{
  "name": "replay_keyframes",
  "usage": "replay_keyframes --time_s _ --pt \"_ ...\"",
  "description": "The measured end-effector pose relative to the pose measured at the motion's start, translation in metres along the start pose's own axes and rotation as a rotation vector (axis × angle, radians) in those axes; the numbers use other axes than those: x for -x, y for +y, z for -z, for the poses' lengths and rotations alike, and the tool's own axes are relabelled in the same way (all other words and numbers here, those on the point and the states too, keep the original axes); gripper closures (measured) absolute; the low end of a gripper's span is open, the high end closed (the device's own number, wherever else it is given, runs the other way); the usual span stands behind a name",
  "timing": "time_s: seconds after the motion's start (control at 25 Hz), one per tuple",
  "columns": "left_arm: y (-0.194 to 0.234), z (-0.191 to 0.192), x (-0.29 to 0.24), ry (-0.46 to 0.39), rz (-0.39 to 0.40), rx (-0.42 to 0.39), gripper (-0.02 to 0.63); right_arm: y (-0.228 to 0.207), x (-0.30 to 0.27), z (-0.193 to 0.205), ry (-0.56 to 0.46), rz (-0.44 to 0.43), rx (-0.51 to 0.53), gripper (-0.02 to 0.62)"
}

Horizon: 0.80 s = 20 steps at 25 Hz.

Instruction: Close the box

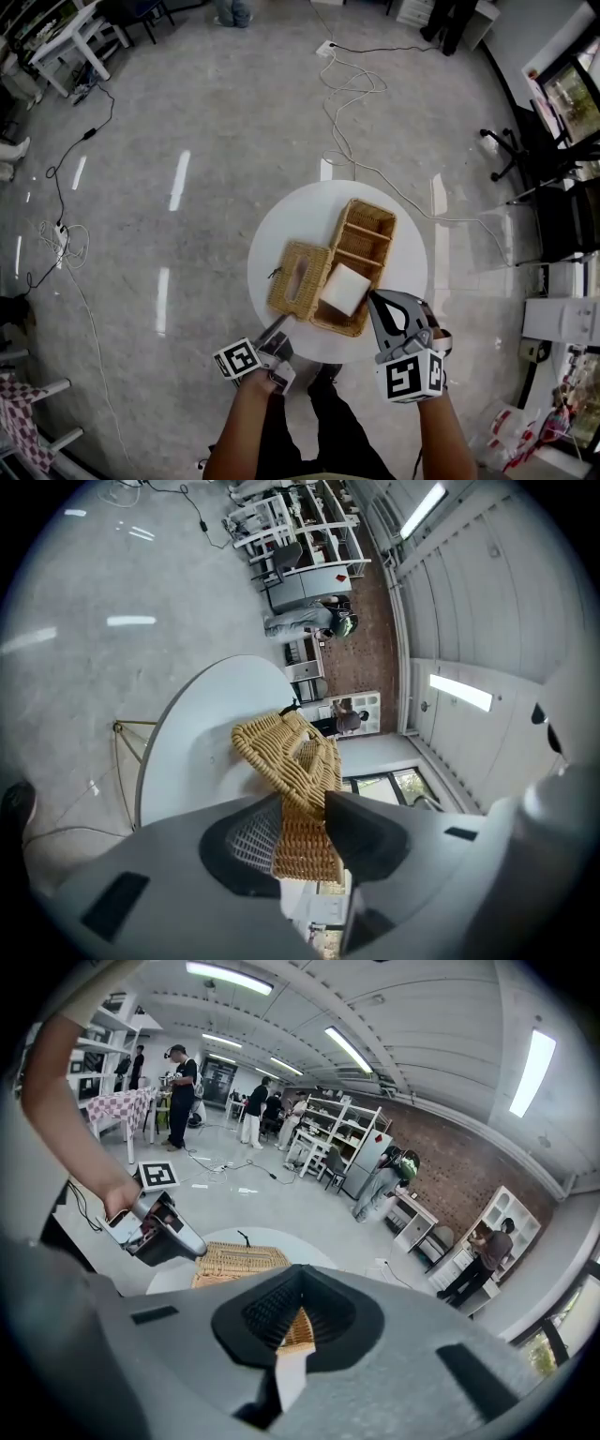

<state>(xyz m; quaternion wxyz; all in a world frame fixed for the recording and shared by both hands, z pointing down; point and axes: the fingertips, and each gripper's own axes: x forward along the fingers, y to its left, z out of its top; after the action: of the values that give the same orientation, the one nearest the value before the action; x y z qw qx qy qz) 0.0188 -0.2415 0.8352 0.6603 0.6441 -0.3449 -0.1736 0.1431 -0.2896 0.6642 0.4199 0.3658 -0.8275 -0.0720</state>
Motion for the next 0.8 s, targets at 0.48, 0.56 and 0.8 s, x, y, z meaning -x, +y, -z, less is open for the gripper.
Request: replay_keyframes --time_s 0.48,0.56,0.8 --pt "-0.012 -0.01 0.006 -0.013 -0.102 -0.192 0.505 -0.008 0.012 0.012 0.009 0.022 -0.028 0.601" --pt "-0.014 -0.017 0.009 -0.024 -0.13 -0.269 0.516 -0.01 0.013 0.014 0.012 0.027 -0.034 0.601" --pt "-0.04 -0.02 0.013 -0.008 -0.158 -0.453 0.544 -0.01 0.021 0.019 0.019 0.039 -0.054 0.601"
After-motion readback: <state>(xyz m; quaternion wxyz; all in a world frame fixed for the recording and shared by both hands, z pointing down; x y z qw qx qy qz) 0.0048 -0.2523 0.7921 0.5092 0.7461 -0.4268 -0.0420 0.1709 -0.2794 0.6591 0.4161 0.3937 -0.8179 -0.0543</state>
